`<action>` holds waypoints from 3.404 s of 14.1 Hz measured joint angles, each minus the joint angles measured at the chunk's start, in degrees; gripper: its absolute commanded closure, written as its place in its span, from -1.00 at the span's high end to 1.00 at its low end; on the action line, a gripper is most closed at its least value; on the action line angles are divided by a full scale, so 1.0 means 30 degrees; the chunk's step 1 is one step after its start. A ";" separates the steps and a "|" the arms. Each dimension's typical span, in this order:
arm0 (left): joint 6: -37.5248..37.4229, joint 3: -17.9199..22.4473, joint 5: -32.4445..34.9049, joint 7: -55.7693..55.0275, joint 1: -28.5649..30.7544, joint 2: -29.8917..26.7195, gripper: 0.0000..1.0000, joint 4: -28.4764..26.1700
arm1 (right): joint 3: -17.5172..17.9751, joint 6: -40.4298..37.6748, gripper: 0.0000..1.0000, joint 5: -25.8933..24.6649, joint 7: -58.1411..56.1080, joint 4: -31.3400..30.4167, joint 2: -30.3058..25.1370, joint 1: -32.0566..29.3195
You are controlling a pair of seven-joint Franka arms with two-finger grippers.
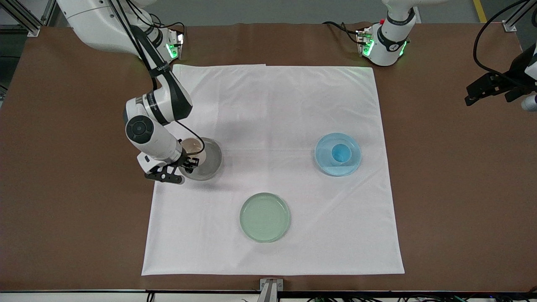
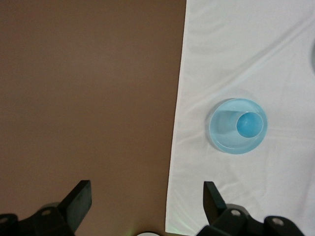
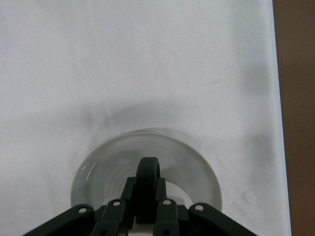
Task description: Place blue cup in blue plate and white mug in gray plate
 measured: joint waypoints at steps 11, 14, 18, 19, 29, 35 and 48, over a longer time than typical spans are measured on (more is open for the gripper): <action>0.0072 0.0079 -0.0103 0.0000 -0.0010 -0.0382 1.00 -0.0797 | -0.0261 -0.0570 1.00 -0.0108 -0.0587 0.1363 0.0371 -0.0082; 0.0245 0.0078 -0.0104 0.0001 -0.0017 -0.0383 1.00 -0.0798 | -0.0437 -0.3684 1.00 -0.0175 -0.3570 0.3487 0.0264 -0.1483; 0.0289 0.0071 -0.0105 0.0001 -0.0017 -0.0386 1.00 -0.0806 | -0.0507 -0.8529 1.00 -0.0185 -0.7222 0.6190 -0.0404 -0.4256; 0.0295 0.0071 -0.0140 0.0001 -0.0017 -0.0390 1.00 -0.0807 | -0.0513 -0.9864 1.00 -0.0190 -0.7710 0.6978 -0.0580 -0.4713; 0.0295 0.0018 -0.0542 0.0017 -0.0035 -0.0437 1.00 -0.0825 | -0.0571 -1.6918 1.00 -0.0228 -0.8963 1.2769 -0.1042 -0.7496; 0.0288 -0.0744 -0.0545 0.0019 -0.0124 -0.0542 1.00 -0.0933 | -0.0293 -1.8328 1.00 -0.0189 -0.8951 1.3701 -0.1047 -0.7515; 0.0288 -0.0917 -0.0545 0.0019 -0.0124 -0.0724 1.00 -0.1232 | -0.2321 -1.8546 1.00 -0.0182 -1.0374 1.1474 -0.4826 -0.5642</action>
